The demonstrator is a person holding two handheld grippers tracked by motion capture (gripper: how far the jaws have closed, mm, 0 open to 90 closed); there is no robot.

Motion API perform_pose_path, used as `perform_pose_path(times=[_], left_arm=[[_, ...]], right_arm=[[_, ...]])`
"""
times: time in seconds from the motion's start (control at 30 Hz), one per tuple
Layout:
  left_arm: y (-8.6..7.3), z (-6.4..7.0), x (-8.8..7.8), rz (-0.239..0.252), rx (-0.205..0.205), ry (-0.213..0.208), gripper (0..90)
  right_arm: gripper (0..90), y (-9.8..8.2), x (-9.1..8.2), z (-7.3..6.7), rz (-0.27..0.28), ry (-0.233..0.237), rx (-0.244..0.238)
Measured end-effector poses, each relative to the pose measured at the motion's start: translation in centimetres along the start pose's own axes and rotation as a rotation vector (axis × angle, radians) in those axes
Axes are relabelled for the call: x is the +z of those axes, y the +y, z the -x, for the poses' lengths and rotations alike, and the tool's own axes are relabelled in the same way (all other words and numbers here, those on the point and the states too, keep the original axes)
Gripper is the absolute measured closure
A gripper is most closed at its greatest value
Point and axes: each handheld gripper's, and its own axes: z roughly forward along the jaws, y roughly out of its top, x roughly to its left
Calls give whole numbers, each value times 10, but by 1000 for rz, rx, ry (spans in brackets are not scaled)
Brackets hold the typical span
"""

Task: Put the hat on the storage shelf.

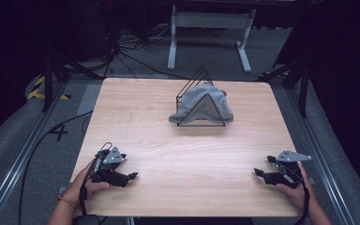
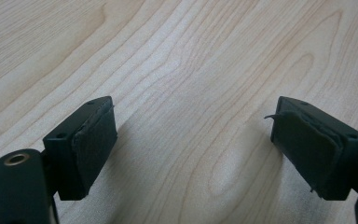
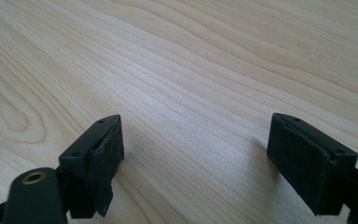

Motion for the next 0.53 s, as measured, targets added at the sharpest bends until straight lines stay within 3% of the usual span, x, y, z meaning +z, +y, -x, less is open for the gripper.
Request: perform_pose_path(times=[0.53], left_arm=[[2,-1,2,-11,-6,10,88]], right_arm=[[189,0,0,0,1,-4,2]])
